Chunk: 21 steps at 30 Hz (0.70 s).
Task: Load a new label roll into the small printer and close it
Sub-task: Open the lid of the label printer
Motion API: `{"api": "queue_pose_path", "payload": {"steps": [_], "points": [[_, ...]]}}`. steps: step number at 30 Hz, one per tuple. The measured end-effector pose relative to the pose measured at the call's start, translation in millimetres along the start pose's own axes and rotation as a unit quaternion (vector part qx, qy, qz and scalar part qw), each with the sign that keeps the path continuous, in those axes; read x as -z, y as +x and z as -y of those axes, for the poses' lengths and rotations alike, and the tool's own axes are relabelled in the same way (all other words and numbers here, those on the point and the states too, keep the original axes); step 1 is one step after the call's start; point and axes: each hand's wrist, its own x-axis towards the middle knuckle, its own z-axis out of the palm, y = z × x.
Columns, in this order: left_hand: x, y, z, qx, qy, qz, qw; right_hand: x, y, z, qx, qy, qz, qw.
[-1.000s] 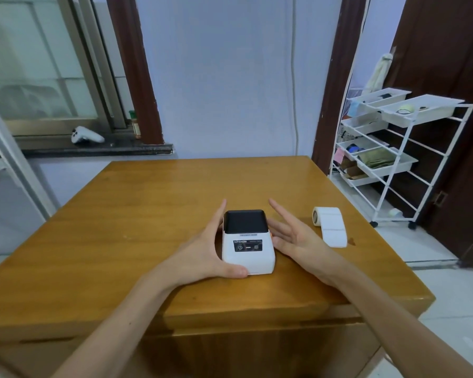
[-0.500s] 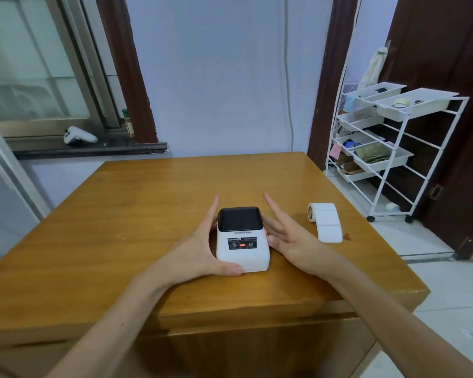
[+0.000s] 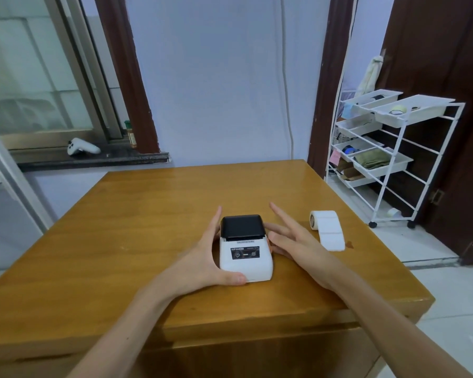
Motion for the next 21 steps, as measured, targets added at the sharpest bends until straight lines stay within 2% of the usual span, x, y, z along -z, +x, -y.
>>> {"api": "queue_pose_path", "payload": {"steps": [3, 12, 21], "points": [[-0.5, -0.5, -2.2, 0.004, 0.004, 0.003, 1.000, -4.3, 4.5, 0.5, 0.011, -0.032, -0.016, 0.999], [0.4, 0.7, 1.5, -0.004, 0.003, -0.003, 1.000, -7.8, 17.4, 4.7, 0.010, -0.023, -0.067, 0.997], [1.0, -0.6, 2.4, -0.018, -0.001, 0.001, 1.000, -11.5, 50.6, 23.5, -0.035, -0.042, -0.107, 0.993]]}}
